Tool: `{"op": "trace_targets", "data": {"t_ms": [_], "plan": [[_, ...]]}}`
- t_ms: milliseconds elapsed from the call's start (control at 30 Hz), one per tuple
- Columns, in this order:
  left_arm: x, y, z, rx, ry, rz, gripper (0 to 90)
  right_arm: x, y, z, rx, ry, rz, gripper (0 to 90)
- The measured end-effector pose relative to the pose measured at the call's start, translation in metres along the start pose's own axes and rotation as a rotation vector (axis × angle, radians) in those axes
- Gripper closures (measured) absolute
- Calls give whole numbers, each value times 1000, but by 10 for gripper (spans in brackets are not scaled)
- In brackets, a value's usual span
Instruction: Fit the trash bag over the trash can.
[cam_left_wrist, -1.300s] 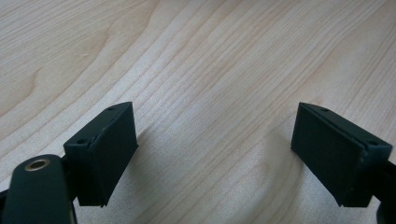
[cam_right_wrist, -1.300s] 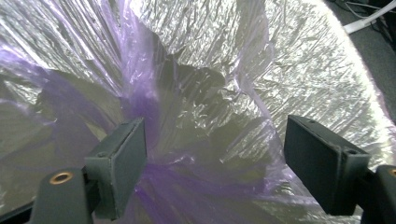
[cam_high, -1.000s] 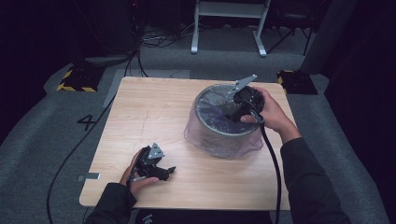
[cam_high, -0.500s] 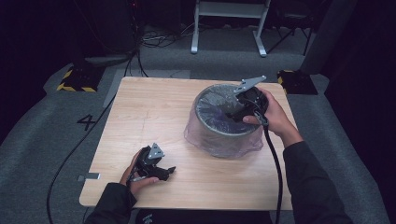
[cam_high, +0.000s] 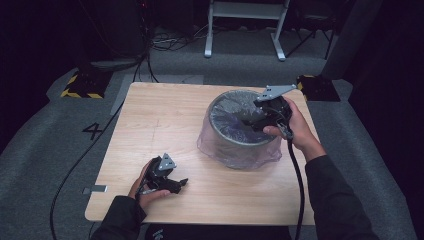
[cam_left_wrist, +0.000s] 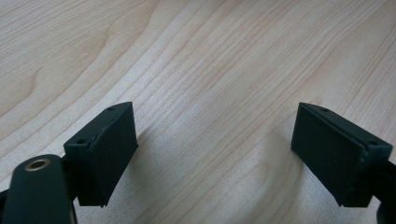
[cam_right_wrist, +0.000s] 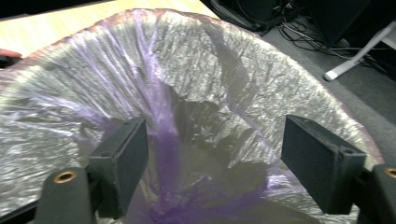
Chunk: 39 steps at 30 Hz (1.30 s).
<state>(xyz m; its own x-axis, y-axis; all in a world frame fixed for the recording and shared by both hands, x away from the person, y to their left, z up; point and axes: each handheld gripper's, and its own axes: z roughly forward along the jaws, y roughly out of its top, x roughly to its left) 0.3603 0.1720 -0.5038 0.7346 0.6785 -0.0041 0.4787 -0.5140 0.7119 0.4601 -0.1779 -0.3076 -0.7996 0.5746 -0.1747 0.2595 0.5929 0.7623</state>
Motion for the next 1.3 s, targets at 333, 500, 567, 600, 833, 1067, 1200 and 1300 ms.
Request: {"op": "trace_targets", "data": {"t_ms": [333, 500, 567, 600, 833, 1067, 1200, 1300], "plan": [[0, 0, 0, 0, 0, 0, 138, 9, -3, -5, -33, 16, -16, 206], [0, 0, 0, 0, 0, 0, 137, 11, -4, -11, -52, 25, -18, 201], [0, 0, 0, 0, 0, 0, 138, 11, -5, -13, -56, 19, -18, 200], [0, 0, 0, 0, 0, 0, 138, 12, -6, -14, -58, 18, -19, 199], [0, 0, 0, 0, 0, 0, 137, 13, -11, -21, -64, -2, -35, 200], [0, 0, 0, 0, 0, 0, 138, 15, -18, -25, -66, -17, -44, 201], [0, 0, 0, 0, 0, 0, 138, 16, -23, -30, -85, -28, -36, 201], [0, 0, 0, 0, 0, 0, 138, 16, -27, -33, -96, -33, -27, 201]]}}
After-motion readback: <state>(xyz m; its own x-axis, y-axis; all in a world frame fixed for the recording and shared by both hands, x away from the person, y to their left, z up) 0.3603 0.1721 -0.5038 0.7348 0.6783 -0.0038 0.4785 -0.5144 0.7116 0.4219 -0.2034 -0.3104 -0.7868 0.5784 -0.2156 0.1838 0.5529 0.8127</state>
